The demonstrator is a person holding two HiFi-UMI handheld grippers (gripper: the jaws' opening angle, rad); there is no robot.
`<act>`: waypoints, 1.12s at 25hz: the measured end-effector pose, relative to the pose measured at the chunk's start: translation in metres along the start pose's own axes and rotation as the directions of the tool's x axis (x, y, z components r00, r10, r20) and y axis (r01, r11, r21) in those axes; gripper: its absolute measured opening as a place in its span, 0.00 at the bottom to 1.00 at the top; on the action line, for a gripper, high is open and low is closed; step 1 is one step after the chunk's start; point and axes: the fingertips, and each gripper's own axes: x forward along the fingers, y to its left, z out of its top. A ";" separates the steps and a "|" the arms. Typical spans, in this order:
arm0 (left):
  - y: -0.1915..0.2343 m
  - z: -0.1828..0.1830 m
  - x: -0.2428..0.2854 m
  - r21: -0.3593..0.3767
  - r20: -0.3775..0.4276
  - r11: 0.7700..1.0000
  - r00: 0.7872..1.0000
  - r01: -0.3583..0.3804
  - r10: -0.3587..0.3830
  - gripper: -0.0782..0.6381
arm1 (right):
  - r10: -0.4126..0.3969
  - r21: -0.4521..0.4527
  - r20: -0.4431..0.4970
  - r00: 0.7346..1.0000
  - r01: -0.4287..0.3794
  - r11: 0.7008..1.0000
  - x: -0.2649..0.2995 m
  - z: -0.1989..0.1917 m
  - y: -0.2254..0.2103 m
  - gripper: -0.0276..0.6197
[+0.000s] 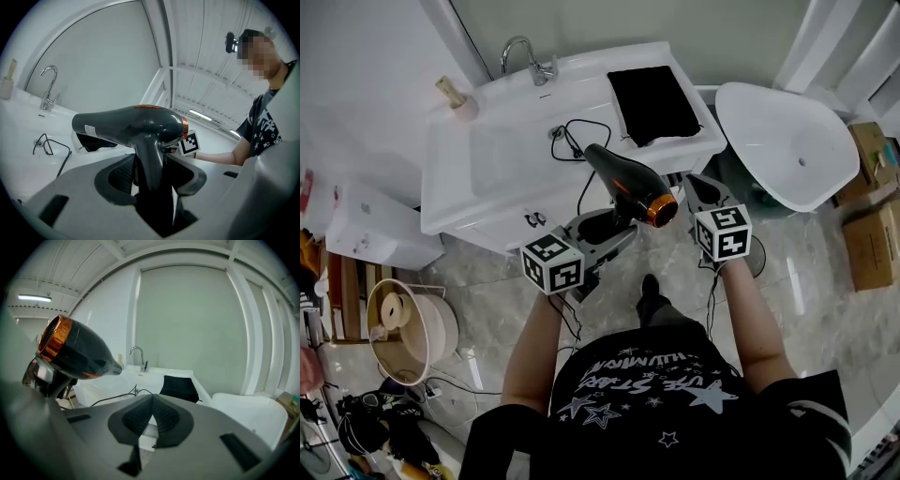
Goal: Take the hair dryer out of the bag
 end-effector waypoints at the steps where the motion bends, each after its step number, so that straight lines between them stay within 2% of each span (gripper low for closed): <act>1: -0.003 -0.002 -0.005 -0.002 0.002 1.000 1.000 0.004 -0.004 0.40 | 0.000 0.006 0.001 1.000 0.000 1.000 -0.005 -0.001 0.005 0.05; 19: -0.069 -0.039 -0.062 0.006 -0.005 0.999 0.999 0.052 -0.052 0.40 | -0.005 0.046 0.012 1.000 0.004 0.999 -0.087 -0.031 0.084 0.05; 28: -0.087 -0.054 -0.081 -0.003 0.001 0.998 0.998 0.060 -0.060 0.40 | -0.024 0.063 0.035 0.999 0.021 0.998 -0.117 -0.039 0.105 0.05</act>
